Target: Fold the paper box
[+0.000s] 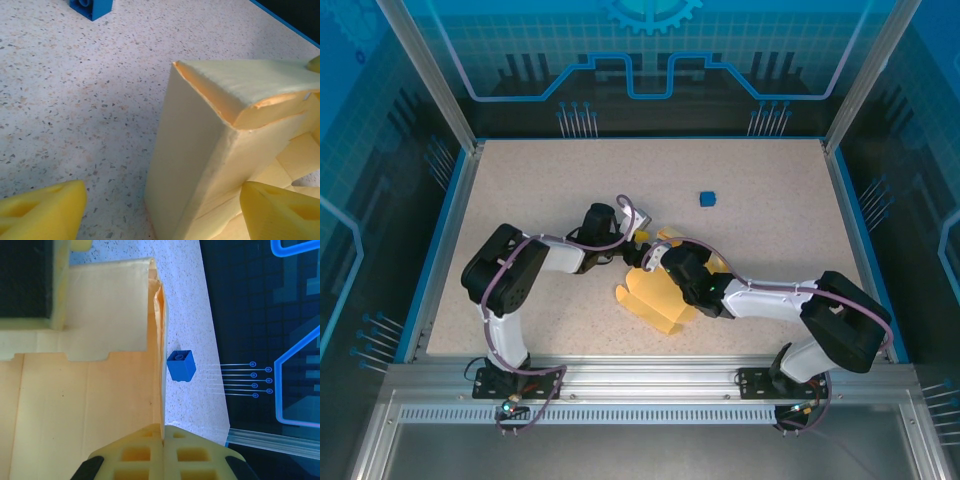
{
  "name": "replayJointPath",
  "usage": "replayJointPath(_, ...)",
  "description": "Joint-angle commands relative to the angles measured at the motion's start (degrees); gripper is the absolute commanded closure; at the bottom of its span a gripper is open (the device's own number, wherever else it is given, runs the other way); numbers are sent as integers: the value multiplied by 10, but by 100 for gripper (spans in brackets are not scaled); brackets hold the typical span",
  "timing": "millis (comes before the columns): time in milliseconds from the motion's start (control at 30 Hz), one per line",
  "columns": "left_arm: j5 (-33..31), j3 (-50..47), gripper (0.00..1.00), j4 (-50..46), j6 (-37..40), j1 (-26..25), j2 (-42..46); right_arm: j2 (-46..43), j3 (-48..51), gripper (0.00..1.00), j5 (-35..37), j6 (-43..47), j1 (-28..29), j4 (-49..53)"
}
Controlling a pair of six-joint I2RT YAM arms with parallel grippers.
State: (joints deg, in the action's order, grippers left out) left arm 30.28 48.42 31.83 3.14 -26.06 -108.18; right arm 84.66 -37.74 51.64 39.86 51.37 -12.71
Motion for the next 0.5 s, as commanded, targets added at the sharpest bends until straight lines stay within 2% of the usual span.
replayJointPath(0,-28,12,17,6,12,-2,-3,-9,-8,100,-33,-12,5,22)
replayJointPath(300,-69,25,12,-21,13,-14,-5,-24,-9,100,-49,-28,1,30)
replayJointPath(467,-92,34,19,-34,11,-16,-6,-26,-9,100,-51,-30,0,32)
